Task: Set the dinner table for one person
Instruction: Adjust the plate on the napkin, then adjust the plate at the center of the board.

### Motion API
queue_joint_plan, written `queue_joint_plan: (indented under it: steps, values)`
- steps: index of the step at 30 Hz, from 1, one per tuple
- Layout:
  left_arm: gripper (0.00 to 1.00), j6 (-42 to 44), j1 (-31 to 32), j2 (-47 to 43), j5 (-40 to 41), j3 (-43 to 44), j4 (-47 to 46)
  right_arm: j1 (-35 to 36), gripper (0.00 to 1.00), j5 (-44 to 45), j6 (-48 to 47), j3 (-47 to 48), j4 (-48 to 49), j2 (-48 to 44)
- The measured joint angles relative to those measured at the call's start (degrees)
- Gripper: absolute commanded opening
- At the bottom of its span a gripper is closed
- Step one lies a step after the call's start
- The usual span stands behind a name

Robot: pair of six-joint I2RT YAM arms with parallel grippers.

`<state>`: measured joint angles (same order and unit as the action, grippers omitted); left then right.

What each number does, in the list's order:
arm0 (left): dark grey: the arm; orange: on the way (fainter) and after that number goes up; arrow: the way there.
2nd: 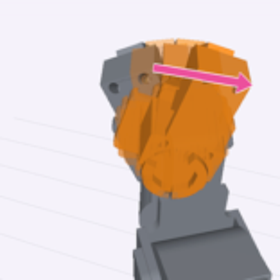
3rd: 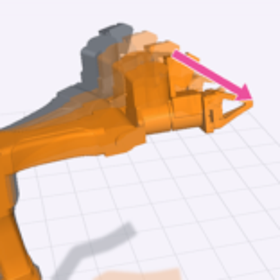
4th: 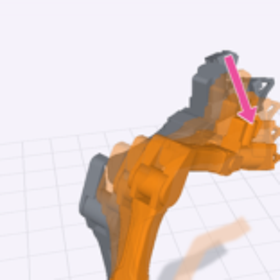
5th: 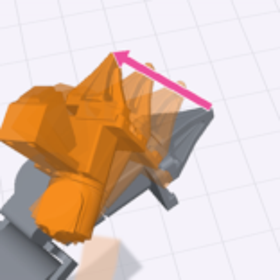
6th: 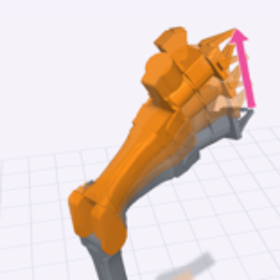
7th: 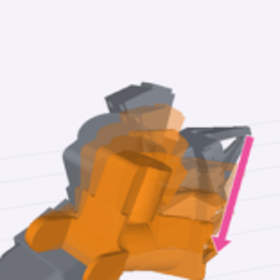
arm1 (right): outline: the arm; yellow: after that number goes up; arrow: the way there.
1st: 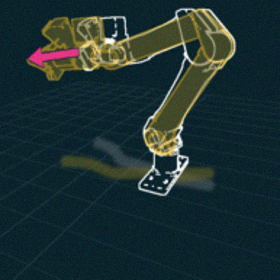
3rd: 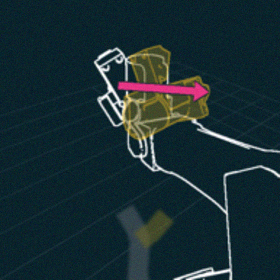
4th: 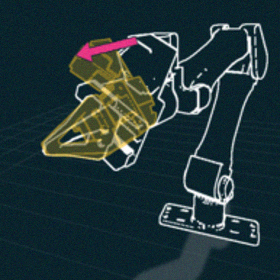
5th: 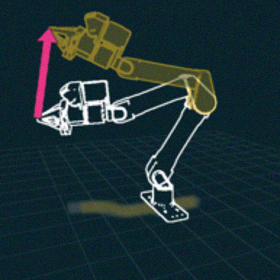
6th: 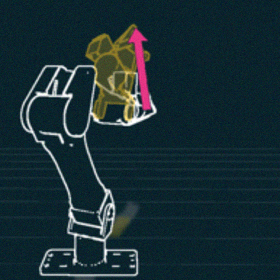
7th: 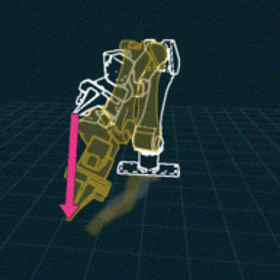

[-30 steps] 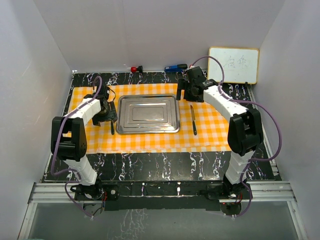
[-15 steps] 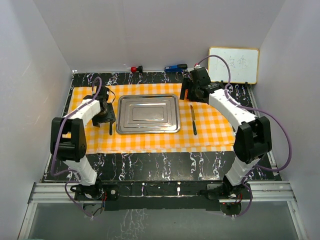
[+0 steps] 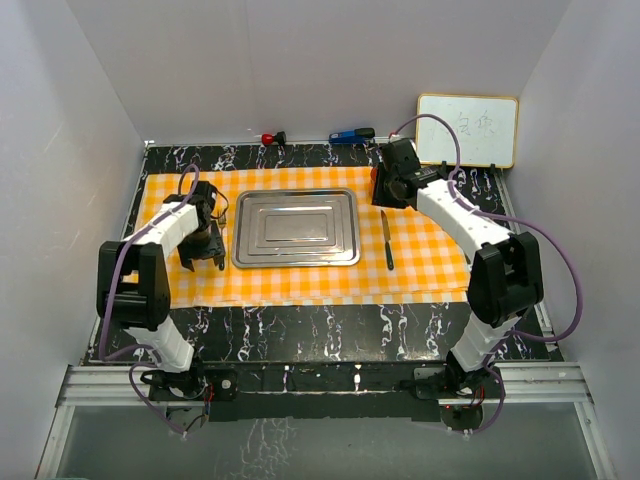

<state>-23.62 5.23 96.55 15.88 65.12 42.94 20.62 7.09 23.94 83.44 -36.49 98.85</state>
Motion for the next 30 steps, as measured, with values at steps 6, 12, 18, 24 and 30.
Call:
queue_joint_plan:
  steps: [6,12,18,24,30]
  values:
    - [0.54,-0.63,-0.66,1.73,2.23,0.02,2.19,-0.2,0.0,7.54,-0.37,-3.06,-2.89,-0.02]
    - [0.54,-0.44,-5.97,1.75,2.29,0.02,2.19,-4.5,0.0,9.92,0.0,-8.02,-4.96,-0.15]
    - [0.53,-0.57,-11.45,1.73,0.74,-0.04,1.75,-9.73,0.0,9.6,0.46,-10.84,-5.66,-0.63]
    - [0.53,-1.49,-14.08,1.73,-3.15,-2.27,-0.85,-11.34,0.0,6.47,0.81,-12.17,-4.76,-0.61]
    - [0.53,-3.08,-14.12,1.73,-6.51,-3.06,-3.82,-12.2,0.0,2.38,1.22,-13.11,-0.42,2.08]
